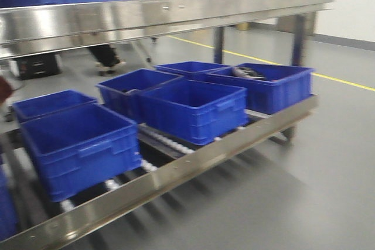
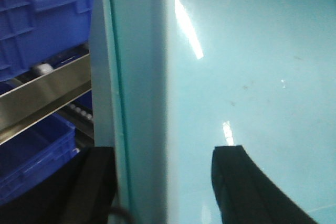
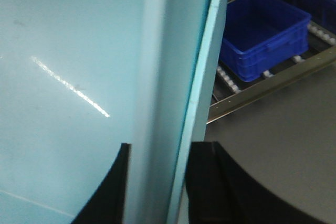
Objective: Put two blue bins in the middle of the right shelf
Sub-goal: 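Turn toward the blue-bin shelf and approach its front edge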
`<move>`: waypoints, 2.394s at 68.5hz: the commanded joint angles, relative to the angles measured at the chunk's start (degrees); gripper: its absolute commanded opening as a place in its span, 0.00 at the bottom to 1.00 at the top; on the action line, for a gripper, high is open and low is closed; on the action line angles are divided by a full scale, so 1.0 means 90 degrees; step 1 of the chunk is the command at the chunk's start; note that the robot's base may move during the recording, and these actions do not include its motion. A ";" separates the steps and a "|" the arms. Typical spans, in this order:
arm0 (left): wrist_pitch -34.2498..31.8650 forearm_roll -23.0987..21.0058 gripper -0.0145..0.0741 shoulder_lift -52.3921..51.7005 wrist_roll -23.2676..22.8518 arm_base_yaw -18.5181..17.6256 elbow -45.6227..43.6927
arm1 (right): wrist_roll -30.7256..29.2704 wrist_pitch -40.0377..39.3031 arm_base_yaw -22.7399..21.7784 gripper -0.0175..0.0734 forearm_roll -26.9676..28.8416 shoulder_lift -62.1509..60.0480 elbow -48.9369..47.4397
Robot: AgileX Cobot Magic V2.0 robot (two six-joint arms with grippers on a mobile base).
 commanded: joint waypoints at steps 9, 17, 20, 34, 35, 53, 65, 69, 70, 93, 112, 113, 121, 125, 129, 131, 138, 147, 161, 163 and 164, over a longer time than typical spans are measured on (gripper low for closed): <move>-0.0383 -0.0099 0.04 -0.0116 0.0252 -0.0019 -0.0101 | -0.0102 -0.0575 -0.0025 0.02 -0.0006 -0.0092 -0.0117; -0.0383 -0.0099 0.04 -0.0116 0.0252 -0.0019 -0.0101 | -0.0102 -0.0575 -0.0025 0.02 -0.0006 -0.0092 -0.0117; -0.0383 -0.0099 0.04 -0.0116 0.0252 -0.0019 -0.0101 | -0.0102 -0.0575 -0.0025 0.02 -0.0006 -0.0092 -0.0117; -0.0383 -0.0099 0.04 -0.0116 0.0252 -0.0019 -0.0101 | -0.0102 -0.0575 -0.0025 0.02 -0.0006 -0.0092 -0.0117; -0.0383 -0.0099 0.04 -0.0116 0.0252 -0.0019 -0.0101 | -0.0102 -0.0575 -0.0025 0.02 -0.0006 -0.0092 -0.0117; -0.0383 -0.0099 0.04 -0.0116 0.0252 -0.0019 -0.0101 | -0.0102 -0.0575 -0.0025 0.02 -0.0006 -0.0092 -0.0117; -0.0383 -0.0099 0.04 -0.0116 0.0252 -0.0019 -0.0101 | -0.0102 -0.0575 -0.0025 0.02 -0.0006 -0.0092 -0.0117; -0.0383 -0.0099 0.04 -0.0116 0.0252 -0.0019 -0.0101 | -0.0102 -0.0575 -0.0025 0.02 -0.0006 -0.0092 -0.0117; -0.0383 -0.0099 0.04 -0.0116 0.0252 -0.0019 -0.0101 | -0.0102 -0.0575 -0.0025 0.02 -0.0006 -0.0092 -0.0117; -0.0383 -0.0099 0.04 -0.0116 0.0252 -0.0019 -0.0101 | -0.0102 -0.0575 -0.0025 0.02 -0.0006 -0.0092 -0.0117; -0.0383 -0.0099 0.04 -0.0116 0.0252 -0.0019 -0.0101 | -0.0102 -0.0575 -0.0025 0.02 -0.0006 -0.0092 -0.0117; -0.0383 -0.0099 0.04 -0.0116 0.0252 -0.0019 -0.0101 | -0.0102 -0.0575 -0.0025 0.02 -0.0006 -0.0092 -0.0117; -0.0383 -0.0099 0.04 -0.0116 0.0252 -0.0019 -0.0101 | -0.0102 -0.0575 -0.0025 0.02 -0.0006 -0.0092 -0.0117; -0.0383 -0.0099 0.04 -0.0116 0.0252 -0.0019 -0.0101 | -0.0102 -0.0575 -0.0025 0.02 -0.0006 -0.0092 -0.0117; -0.0383 -0.0099 0.04 -0.0116 0.0252 -0.0019 -0.0101 | -0.0102 -0.0575 -0.0025 0.02 -0.0006 -0.0092 -0.0117; -0.0383 -0.0099 0.04 -0.0116 0.0252 -0.0019 -0.0101 | -0.0102 -0.0575 -0.0025 0.02 -0.0006 -0.0092 -0.0117; -0.0383 -0.0099 0.04 -0.0116 0.0252 -0.0019 -0.0101 | -0.0102 -0.0575 -0.0025 0.02 -0.0006 -0.0092 -0.0117; -0.0383 -0.0099 0.04 -0.0116 0.0252 -0.0019 -0.0101 | -0.0102 -0.0575 -0.0025 0.02 -0.0006 -0.0092 -0.0117; -0.0383 -0.0099 0.04 -0.0116 0.0252 -0.0019 -0.0101 | -0.0102 -0.0575 -0.0025 0.02 -0.0006 -0.0092 -0.0117; -0.0383 -0.0099 0.04 -0.0116 0.0252 -0.0019 -0.0101 | -0.0102 -0.0575 -0.0025 0.02 -0.0006 -0.0092 -0.0117; -0.0383 -0.0099 0.04 -0.0116 0.0252 -0.0019 -0.0101 | -0.0102 -0.0575 -0.0025 0.02 -0.0006 -0.0092 -0.0117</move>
